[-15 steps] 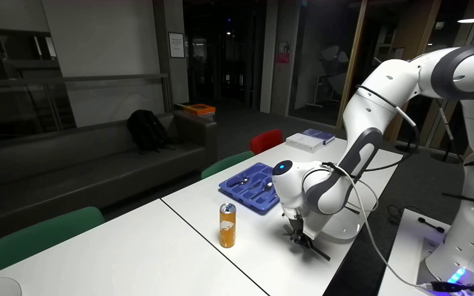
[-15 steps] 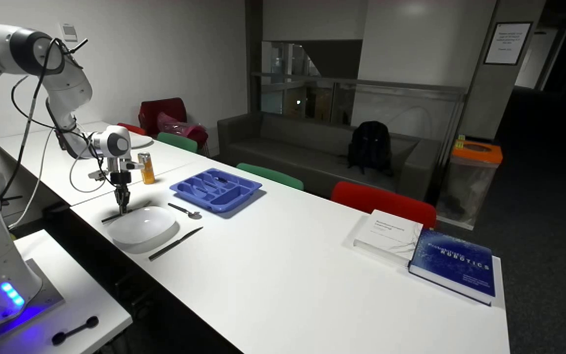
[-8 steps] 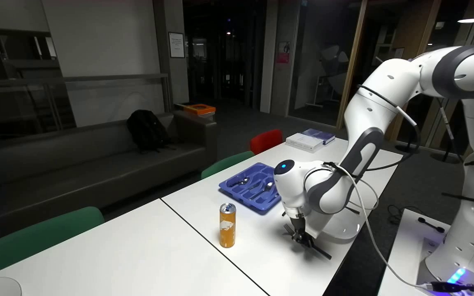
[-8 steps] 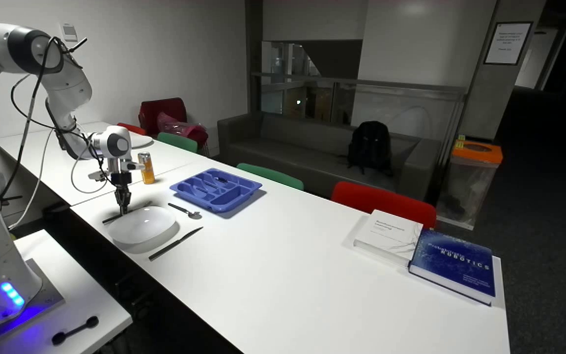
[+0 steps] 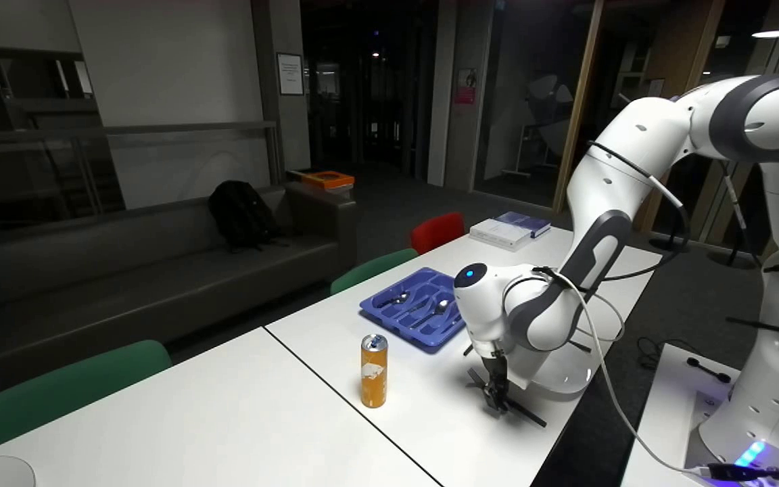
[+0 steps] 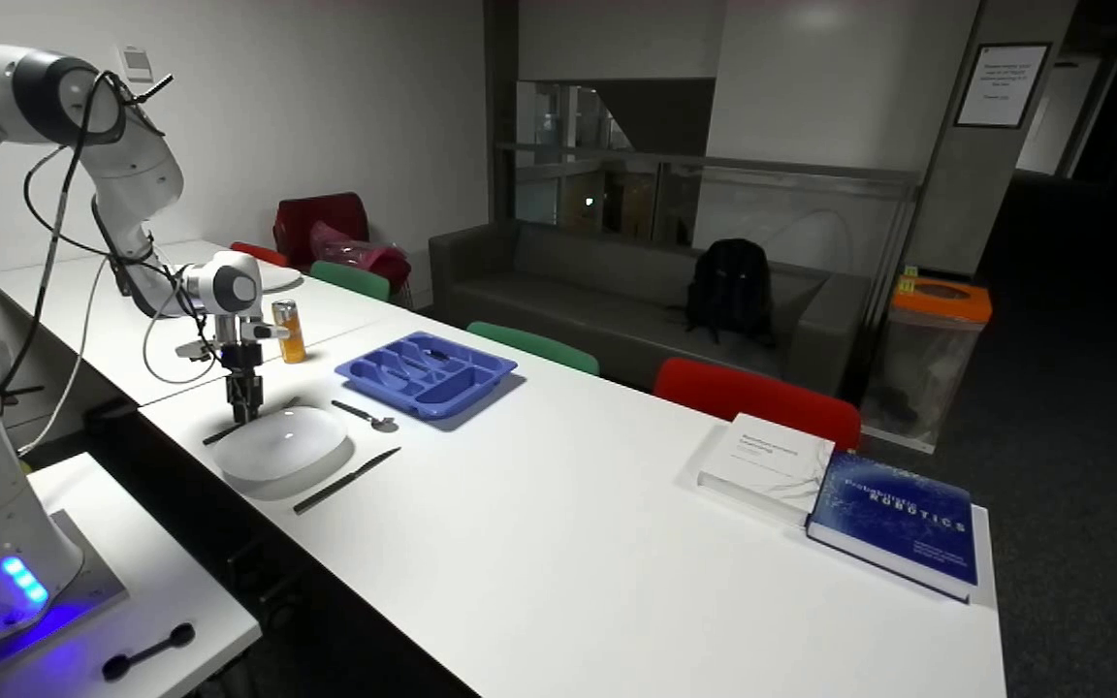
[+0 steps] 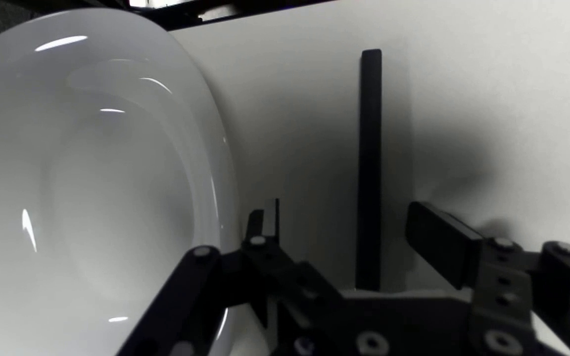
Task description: Take out the spoon and the fork, and set it around the plate
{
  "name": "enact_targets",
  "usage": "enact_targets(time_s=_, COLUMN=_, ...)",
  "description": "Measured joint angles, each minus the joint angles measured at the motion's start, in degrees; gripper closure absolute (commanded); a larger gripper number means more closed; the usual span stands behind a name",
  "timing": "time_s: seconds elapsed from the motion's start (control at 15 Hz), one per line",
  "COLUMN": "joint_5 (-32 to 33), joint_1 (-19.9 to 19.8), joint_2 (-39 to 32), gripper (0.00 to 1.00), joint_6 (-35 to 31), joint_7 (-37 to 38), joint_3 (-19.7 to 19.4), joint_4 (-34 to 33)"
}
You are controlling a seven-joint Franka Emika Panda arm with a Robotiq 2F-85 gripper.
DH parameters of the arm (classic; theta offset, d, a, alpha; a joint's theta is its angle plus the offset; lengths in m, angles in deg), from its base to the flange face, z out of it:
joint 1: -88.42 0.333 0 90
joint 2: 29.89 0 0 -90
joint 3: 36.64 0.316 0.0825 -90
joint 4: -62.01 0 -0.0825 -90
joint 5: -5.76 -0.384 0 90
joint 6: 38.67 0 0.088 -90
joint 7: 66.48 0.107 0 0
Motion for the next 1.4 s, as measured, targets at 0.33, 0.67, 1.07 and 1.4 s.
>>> enact_targets(time_s=0.33, joint_5=0.0, joint_1=0.18, joint_2=0.67, gripper=0.0, joint_6=0.0, joint_7=-0.05, joint_3=0.03, joint_4=0.08)
enact_targets(time_s=0.67, joint_5=0.0, joint_1=1.38, joint_2=2.93, gripper=0.0, joint_6=-0.03, joint_7=0.18, joint_3=0.3, joint_4=1.11)
enact_targets(time_s=1.07, joint_5=0.79, joint_1=3.48, joint_2=13.85, gripper=0.0, joint_6=-4.39, joint_7=6.11, joint_3=1.41, joint_4=9.45)
enact_targets(time_s=1.4, joint_5=0.64, joint_1=3.25, joint_2=28.03, gripper=0.0, joint_6=-5.62, joint_7=17.55, joint_3=4.32, joint_4=17.71)
